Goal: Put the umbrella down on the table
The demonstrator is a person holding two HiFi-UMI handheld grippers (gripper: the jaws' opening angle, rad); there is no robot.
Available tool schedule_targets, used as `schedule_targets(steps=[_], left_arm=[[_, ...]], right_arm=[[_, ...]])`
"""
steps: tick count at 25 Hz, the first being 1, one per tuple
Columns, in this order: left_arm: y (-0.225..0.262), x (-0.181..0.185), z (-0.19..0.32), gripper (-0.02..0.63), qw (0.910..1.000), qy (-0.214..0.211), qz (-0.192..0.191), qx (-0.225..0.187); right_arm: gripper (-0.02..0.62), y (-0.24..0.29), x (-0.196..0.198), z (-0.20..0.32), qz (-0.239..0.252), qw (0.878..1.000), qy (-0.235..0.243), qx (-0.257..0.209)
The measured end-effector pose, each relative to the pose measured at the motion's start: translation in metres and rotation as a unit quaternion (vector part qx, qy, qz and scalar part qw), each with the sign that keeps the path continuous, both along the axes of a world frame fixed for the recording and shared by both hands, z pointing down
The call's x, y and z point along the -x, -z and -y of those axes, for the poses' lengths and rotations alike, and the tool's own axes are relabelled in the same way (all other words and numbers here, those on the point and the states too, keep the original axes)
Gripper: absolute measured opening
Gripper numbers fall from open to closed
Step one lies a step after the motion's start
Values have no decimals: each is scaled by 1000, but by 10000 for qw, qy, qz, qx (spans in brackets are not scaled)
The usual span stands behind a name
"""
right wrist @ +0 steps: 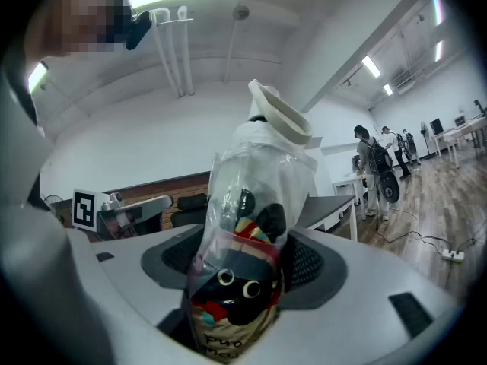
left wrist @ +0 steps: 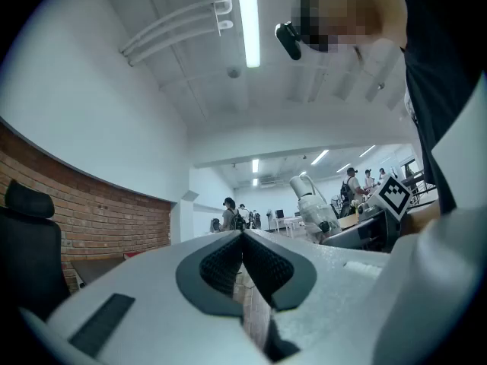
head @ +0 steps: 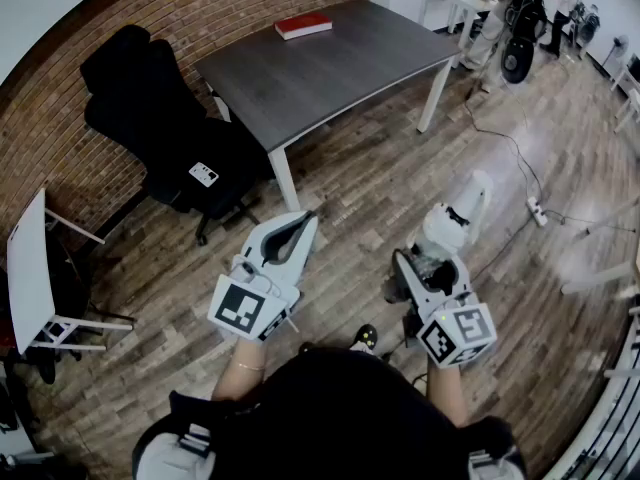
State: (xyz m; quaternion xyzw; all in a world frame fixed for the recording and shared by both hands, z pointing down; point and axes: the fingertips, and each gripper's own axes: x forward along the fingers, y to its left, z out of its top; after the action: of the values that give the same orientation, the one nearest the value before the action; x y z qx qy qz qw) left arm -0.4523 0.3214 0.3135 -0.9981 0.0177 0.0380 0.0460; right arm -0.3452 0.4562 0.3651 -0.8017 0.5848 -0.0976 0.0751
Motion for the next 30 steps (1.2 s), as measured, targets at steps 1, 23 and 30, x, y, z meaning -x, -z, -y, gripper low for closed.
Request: schedule_targets(steps=[1,23,30], left_arm=[[1,-1,0,2,10000,-4,2,1],[7,-49,-14,2,9998,-160,-123,-7],[8,-94,-45,2,9991,-389,-157,8]], right_arm=[[296,0,-1,0,-3,10000,-6,9],[298,5,-42,-14,-118,9999,-66,-50],[298,10,-79,-41,-226,9996,-172,-62]])
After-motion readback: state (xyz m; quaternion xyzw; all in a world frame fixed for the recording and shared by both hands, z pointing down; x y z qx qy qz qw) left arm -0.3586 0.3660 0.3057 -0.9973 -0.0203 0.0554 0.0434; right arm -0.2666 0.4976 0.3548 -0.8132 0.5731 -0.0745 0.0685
